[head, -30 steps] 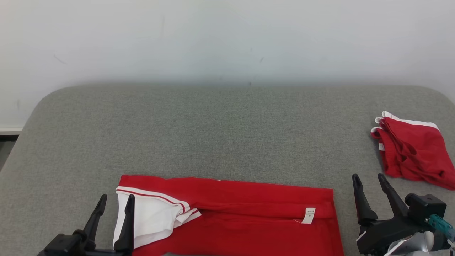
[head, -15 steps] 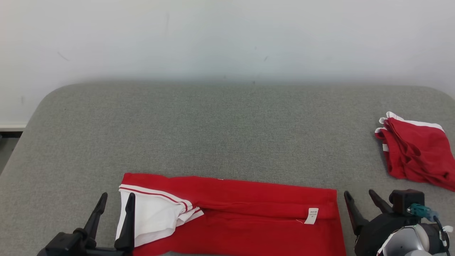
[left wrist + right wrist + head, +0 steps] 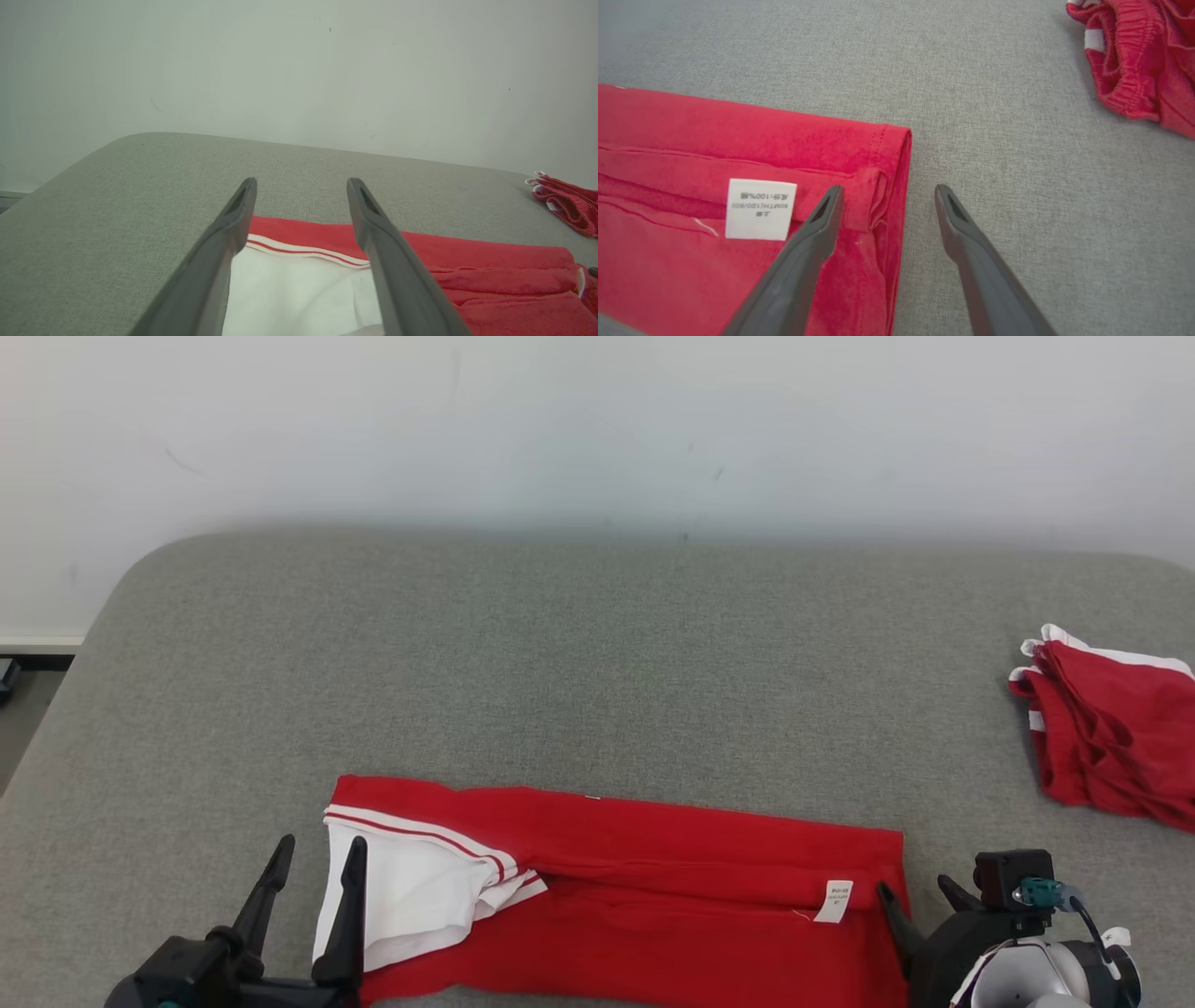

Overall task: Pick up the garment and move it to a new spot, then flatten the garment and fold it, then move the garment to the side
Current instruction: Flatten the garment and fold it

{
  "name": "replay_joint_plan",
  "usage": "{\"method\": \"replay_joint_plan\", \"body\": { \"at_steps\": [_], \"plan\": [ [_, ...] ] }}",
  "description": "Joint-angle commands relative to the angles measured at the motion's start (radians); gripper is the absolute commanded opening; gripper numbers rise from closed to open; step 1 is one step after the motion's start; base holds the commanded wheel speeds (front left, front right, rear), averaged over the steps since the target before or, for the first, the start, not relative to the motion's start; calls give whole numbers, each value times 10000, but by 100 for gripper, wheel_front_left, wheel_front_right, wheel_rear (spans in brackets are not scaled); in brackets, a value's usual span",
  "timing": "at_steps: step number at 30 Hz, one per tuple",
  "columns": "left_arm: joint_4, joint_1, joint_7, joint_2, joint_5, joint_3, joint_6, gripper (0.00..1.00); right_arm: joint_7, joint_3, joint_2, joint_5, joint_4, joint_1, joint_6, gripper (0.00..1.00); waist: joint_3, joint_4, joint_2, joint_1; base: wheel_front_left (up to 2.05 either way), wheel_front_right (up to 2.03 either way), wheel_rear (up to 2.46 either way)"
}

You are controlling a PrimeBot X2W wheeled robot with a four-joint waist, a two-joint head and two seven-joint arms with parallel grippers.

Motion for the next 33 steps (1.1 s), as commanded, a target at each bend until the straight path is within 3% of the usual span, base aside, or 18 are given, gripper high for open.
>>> {"method": "replay_joint_plan", "body": {
  "at_steps": [1, 21, 22, 23, 24, 26, 33],
  "plan": [
    [19, -115, -49, 13, 46, 16, -3, 100, -80, -48, -32, -79, 90, -102, -5, 100, 39, 37, 0, -1, 0, 0, 0],
    [154, -166, -49, -25, 84, 19, -112, 100, 548, 187, -27, 527, 1790, -423, -5, 100, 136, 255, 0, -1, 0, 0, 0],
    [160, -170, -49, -25, 82, 14, -118, 100, 647, 233, -23, 544, 1865, -450, -5, 95, 139, 268, 0, -1, 0, 0, 0],
    [166, -172, -49, -26, 81, 8, -123, 100, 730, 271, -19, 623, 1929, -475, -5, 67, 141, 283, 0, -1, 0, 0, 0],
    [171, -173, -49, -25, 74, 12, -128, 100, 804, 293, -18, 693, 1984, -501, -5, 48, 143, 296, 0, -1, 0, 0, 0],
    [173, -186, -49, -25, 61, 22, -137, 100, 906, 324, -15, 783, 2060, -534, -5, 1, 154, 321, 0, -1, 0, 0, 0],
    [184, -215, -49, -30, 53, 91, -158, 100, 866, -118, -76, 663, 1950, -754, -26, 0, 189, 331, 0, -1, 0, 0, 0]
  ]
}}
